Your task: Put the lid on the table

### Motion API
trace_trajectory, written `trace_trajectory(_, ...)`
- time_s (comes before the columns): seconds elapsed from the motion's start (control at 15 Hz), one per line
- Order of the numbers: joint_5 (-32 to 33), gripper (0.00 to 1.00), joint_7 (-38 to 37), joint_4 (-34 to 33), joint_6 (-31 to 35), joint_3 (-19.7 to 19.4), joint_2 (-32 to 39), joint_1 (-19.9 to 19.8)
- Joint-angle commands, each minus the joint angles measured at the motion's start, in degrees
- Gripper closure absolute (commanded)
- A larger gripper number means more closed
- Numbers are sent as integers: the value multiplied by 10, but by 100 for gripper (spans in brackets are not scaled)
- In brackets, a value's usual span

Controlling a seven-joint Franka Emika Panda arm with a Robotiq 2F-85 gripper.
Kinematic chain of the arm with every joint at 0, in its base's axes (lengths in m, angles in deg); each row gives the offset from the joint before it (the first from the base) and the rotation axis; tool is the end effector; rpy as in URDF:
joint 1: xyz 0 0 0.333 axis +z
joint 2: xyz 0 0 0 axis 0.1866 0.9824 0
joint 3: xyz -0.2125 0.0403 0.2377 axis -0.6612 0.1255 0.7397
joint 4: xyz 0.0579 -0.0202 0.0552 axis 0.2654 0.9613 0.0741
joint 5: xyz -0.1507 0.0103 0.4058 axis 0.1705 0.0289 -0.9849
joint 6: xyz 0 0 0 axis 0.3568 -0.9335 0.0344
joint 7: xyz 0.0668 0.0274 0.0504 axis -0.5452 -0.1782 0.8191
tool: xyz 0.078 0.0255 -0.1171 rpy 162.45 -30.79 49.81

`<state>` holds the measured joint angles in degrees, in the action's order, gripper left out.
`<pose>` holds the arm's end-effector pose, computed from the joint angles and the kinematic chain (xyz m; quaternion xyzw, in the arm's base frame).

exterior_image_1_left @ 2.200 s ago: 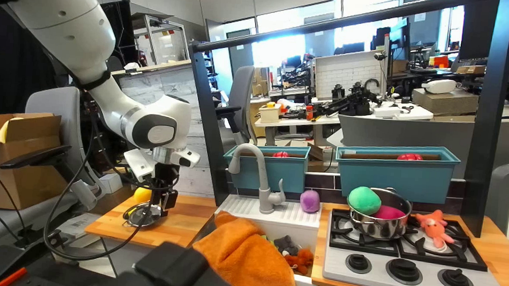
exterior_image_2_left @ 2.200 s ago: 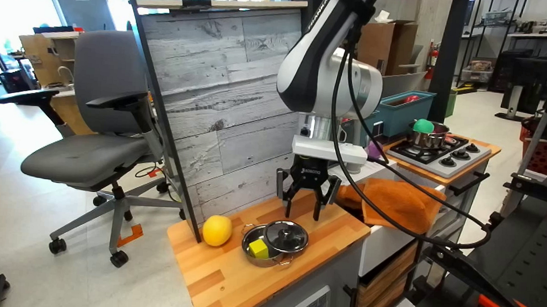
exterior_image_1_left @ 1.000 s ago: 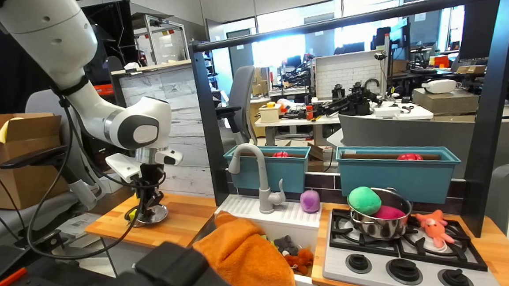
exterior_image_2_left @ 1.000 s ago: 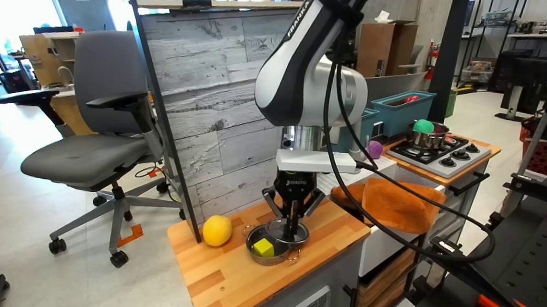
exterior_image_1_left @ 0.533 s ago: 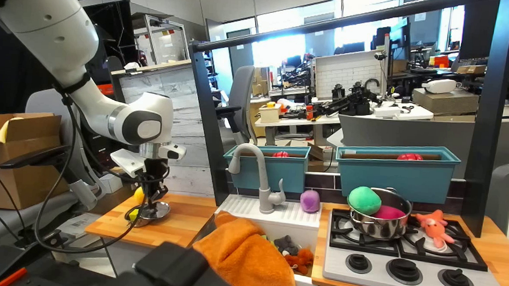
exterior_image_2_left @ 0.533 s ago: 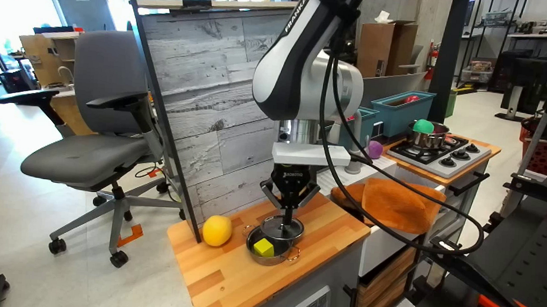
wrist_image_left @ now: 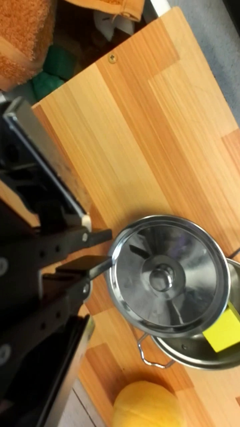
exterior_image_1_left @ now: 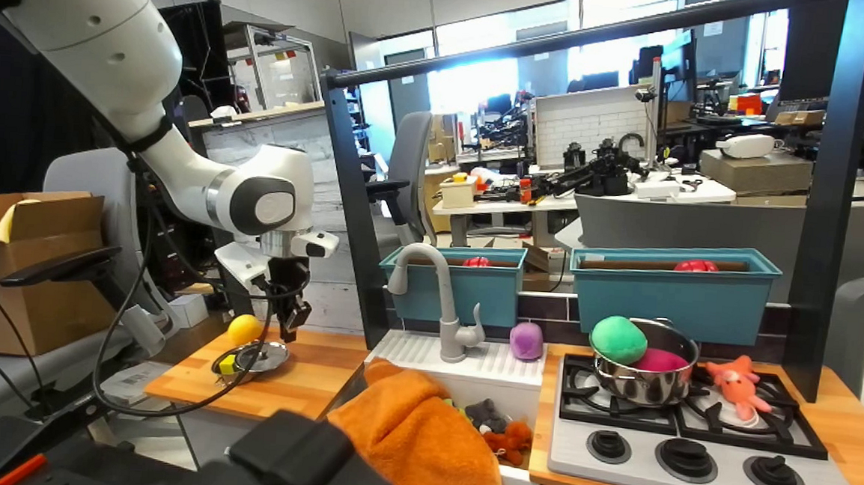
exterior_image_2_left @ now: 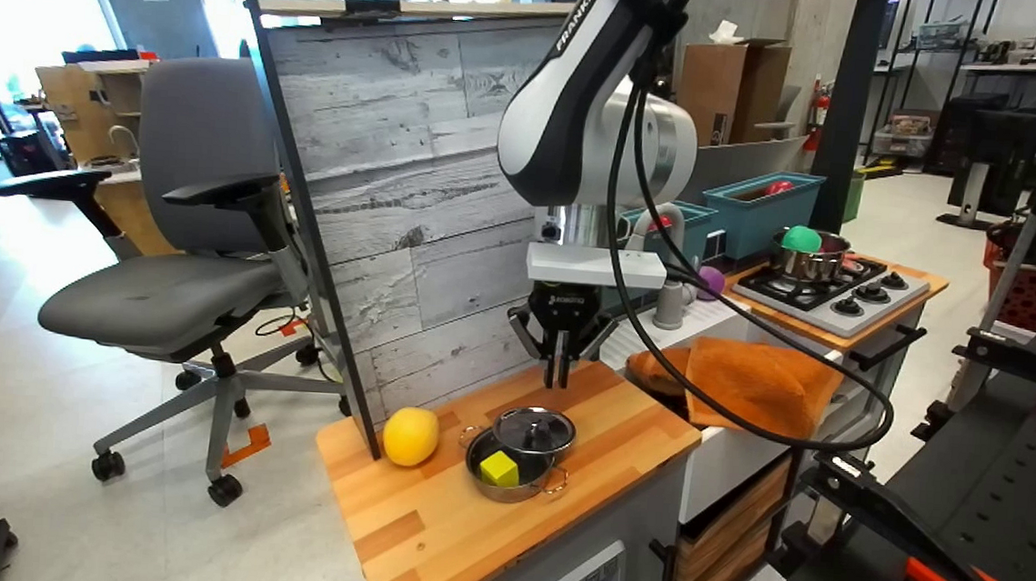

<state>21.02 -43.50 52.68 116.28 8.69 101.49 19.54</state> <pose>0.6957 0.1410 -0.0211 -0.9749 0.1963 0.0570 0.0883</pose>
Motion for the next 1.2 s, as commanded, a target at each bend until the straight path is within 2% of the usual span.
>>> trace_trajectory(0.0, 4, 51, -8, -18, -14, 6, 14, 0)
trace_trajectory(0.47, 10, 1, -15, -26, -22, 9, 33, 21)
trace_trajectory(0.67, 11, 0, -22, -35, -26, 8, 41, 29)
trace_trajectory(0.73, 11, 25, -22, -38, -26, 8, 44, 31)
trace_trajectory(0.87, 11, 26, -22, -43, -26, 8, 47, 33)
trace_trajectory(1.13, 9, 58, -20, -51, -27, 10, 52, 32)
